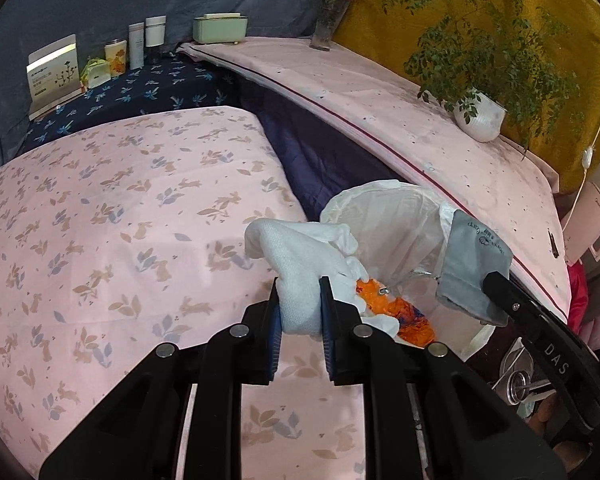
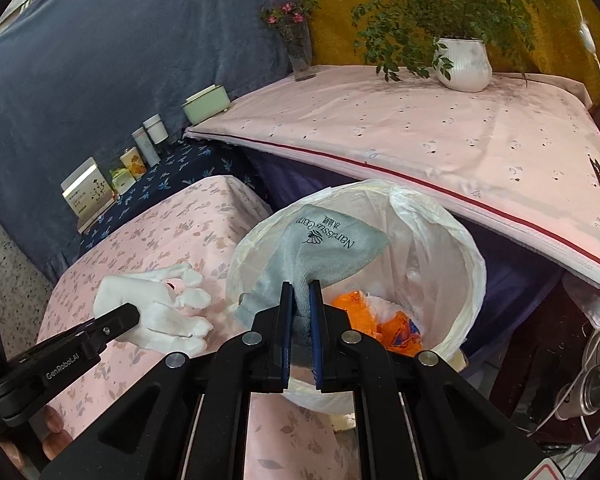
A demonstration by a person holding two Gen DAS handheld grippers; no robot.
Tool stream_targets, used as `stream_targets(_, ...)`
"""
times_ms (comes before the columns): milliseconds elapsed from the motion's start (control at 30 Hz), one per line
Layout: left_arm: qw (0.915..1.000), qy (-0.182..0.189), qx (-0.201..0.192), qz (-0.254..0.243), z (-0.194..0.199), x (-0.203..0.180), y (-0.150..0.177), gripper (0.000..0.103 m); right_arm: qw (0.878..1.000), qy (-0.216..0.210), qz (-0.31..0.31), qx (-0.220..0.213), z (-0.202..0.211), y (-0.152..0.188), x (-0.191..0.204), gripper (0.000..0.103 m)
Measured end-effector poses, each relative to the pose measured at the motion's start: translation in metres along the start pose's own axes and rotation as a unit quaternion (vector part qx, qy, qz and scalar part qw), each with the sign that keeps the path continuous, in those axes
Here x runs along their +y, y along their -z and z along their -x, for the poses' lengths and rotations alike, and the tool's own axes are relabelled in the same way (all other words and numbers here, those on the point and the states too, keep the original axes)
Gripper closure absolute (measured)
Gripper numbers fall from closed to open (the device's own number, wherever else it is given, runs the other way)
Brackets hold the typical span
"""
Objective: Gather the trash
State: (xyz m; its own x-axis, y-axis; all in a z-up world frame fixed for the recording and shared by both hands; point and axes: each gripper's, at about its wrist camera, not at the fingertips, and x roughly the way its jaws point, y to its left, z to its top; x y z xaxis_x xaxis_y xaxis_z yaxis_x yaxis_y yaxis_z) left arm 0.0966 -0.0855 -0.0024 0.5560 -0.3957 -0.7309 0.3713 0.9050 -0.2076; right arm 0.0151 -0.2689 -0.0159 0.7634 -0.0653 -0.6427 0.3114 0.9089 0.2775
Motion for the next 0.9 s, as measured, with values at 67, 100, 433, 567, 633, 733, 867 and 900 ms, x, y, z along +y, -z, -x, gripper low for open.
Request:
stream_targets(67,0.9999,0.006,-0.001,-0.008,-0.003,-0.011,-0.005,0.087,1.000,0.006,-0.007,-0.003,0.000,-0.003,-0.010,0.095)
stream_targets(100,0.9999,0.010,-0.001,-0.014,-0.005,-0.018,-0.008,0.087,1.000,0.010,-0.011,-0.004,0.000,-0.005,-0.016,0.095)
stream_targets(433,0.9976,0.043,0.015,-0.053,-0.031,-0.074,-0.026,0.082,0.999,0.023,-0.034,-0.002,-0.008,-0.013,-0.046,0.095)
stream_targets(567,0.9981,0.035,0.010,-0.050,-0.036,-0.077,-0.027,0.062,0.999,0.021,-0.035,0.001,-0.012,-0.016,-0.045,0.094)
stream_targets(633,0.9986,0.025,0.006,-0.047,-0.035,-0.074,-0.028,0.050,0.999,0.019,-0.034,0.003,-0.014,-0.017,-0.044,0.092)
stream_targets(733,0.9989,0.014,0.000,-0.045,-0.032,-0.068,-0.027,0.045,0.999,0.016,-0.030,0.005,-0.018,-0.019,-0.040,0.090)
stream_targets(867,0.9994,-0.004,-0.005,-0.035,-0.029,-0.055,-0.025,0.037,1.000,0.010,-0.022,0.005,-0.018,-0.022,-0.030,0.090)
stream_targets(900,0.9994,-0.010,-0.007,-0.031,-0.027,-0.051,-0.024,0.035,1.000,0.009,-0.020,0.004,-0.018,-0.022,-0.028,0.090)
